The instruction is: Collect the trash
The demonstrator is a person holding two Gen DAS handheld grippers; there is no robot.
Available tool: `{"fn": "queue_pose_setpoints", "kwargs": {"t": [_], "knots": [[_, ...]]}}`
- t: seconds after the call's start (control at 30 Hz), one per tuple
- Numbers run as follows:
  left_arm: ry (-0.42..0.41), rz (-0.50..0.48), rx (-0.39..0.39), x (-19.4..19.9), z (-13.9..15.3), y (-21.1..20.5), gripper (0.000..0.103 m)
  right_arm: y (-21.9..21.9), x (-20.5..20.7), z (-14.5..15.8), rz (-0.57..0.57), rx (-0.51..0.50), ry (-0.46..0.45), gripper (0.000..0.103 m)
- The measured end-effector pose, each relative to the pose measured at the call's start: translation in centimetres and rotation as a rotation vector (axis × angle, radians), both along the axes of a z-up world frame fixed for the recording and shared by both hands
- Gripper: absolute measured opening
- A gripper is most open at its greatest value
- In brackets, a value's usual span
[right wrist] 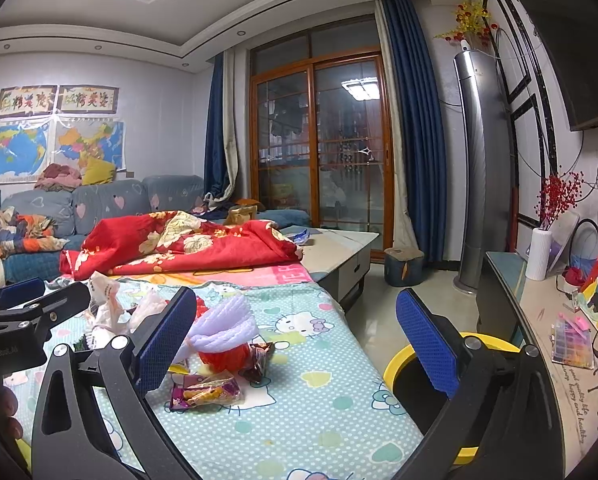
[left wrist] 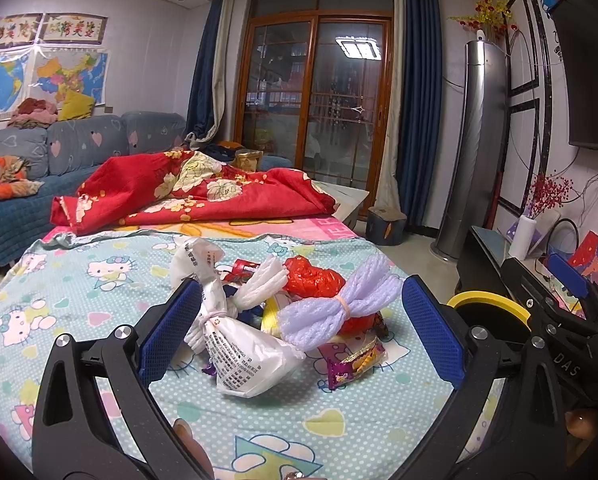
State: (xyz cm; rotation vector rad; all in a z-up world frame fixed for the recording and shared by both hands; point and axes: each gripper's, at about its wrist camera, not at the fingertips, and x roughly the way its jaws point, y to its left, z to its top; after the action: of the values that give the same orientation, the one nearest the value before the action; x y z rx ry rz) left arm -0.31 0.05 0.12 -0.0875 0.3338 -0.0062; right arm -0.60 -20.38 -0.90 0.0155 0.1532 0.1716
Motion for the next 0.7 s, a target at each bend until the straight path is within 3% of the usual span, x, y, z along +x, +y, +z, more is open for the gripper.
{"fn": "queue_pose_setpoints", "kwargs": {"t": [0.7], "knots": [[0.002,-0.004,0.0,0.07,-0.24,-0.09,0.092,0.08,-0.11,-0.25,-0.005,-0.008,0.006,0.097]]}}
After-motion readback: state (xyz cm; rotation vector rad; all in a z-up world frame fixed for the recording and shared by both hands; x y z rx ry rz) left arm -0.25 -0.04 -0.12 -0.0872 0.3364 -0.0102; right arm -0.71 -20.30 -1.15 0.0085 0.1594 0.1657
